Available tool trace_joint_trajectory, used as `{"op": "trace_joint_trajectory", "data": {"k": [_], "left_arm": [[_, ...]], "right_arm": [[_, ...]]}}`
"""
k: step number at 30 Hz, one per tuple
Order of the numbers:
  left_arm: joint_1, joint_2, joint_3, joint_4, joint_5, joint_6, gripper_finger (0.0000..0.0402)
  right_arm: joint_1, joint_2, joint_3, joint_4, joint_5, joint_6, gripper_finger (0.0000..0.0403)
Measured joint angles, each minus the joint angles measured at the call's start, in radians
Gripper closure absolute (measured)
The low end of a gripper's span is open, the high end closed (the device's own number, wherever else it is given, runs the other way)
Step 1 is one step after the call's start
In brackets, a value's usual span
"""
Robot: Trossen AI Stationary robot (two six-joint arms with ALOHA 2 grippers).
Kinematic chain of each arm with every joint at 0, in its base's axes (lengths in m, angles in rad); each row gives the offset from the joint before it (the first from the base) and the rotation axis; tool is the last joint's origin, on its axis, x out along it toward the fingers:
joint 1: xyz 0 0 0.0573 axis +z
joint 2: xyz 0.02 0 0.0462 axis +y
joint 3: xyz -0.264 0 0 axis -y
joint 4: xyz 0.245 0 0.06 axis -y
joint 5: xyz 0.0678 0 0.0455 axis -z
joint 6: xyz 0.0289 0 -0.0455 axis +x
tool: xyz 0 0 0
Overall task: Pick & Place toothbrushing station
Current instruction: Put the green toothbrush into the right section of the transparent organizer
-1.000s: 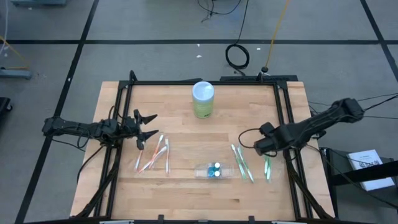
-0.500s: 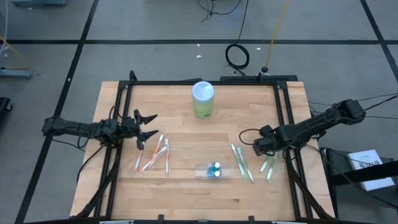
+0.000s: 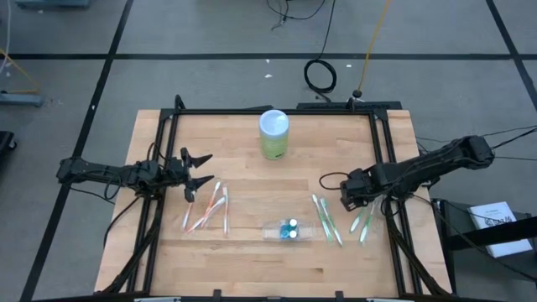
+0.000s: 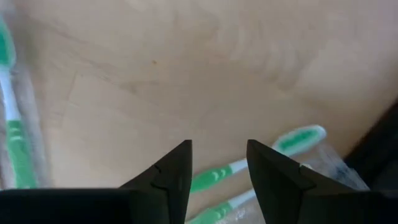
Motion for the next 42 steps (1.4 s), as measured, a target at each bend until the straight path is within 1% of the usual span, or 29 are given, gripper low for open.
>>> {"op": "trace_joint_trajectory", "data": {"k": [5,7,10,15,17,22,23,25,31,35,38,42], "left_arm": [[0.0,0.0,0.0,0.001,0.0,0.0,0.0176],[0.0,0.0,0.0,0.001,0.0,0.0,0.0176],[0.0,0.0,0.0,0.001,0.0,0.0,0.0176],[0.0,0.0,0.0,0.001,0.0,0.0,0.0176],[0.0,0.0,0.0,0.001,0.0,0.0,0.0176],[0.0,0.0,0.0,0.001,0.0,0.001,0.0176],[0.0,0.0,0.0,0.001,0.0,0.001,0.0176],[0.0,0.0,0.0,0.001,0.0,0.001,0.0176],[0.0,0.0,0.0,0.001,0.0,0.001,0.0176],[0.0,0.0,0.0,0.001,0.0,0.001,0.0176],[0.0,0.0,0.0,0.001,0.0,0.0,0.0176],[0.0,0.0,0.0,0.001,0.0,0.0,0.0176]], "right_arm": [[-0.008,0.001,0.02,-0.03,-0.005,0.065,0.0267],[-0.004,0.006,0.02,-0.03,-0.031,0.085,0.0272],[0.016,0.016,0.02,-0.03,-0.121,0.091,0.0281],[0.083,0.025,0.017,0.017,-0.331,-0.001,0.0303],[0.123,0.025,0.017,0.018,-0.375,-0.019,0.0319],[0.224,0.025,-0.007,0.027,-0.367,0.014,0.0389],[0.236,0.026,-0.021,0.039,-0.354,0.029,0.0395],[0.259,0.032,-0.05,0.066,-0.317,0.07,0.0394],[0.278,0.088,-0.139,0.148,-0.323,0.143,0.0401],[0.261,0.124,-0.154,0.17,-0.305,0.163,0.0401],[0.236,0.125,-0.154,0.171,-0.252,0.157,0.0401],[0.203,0.125,-0.153,0.197,-0.141,0.149,0.0402]]}}
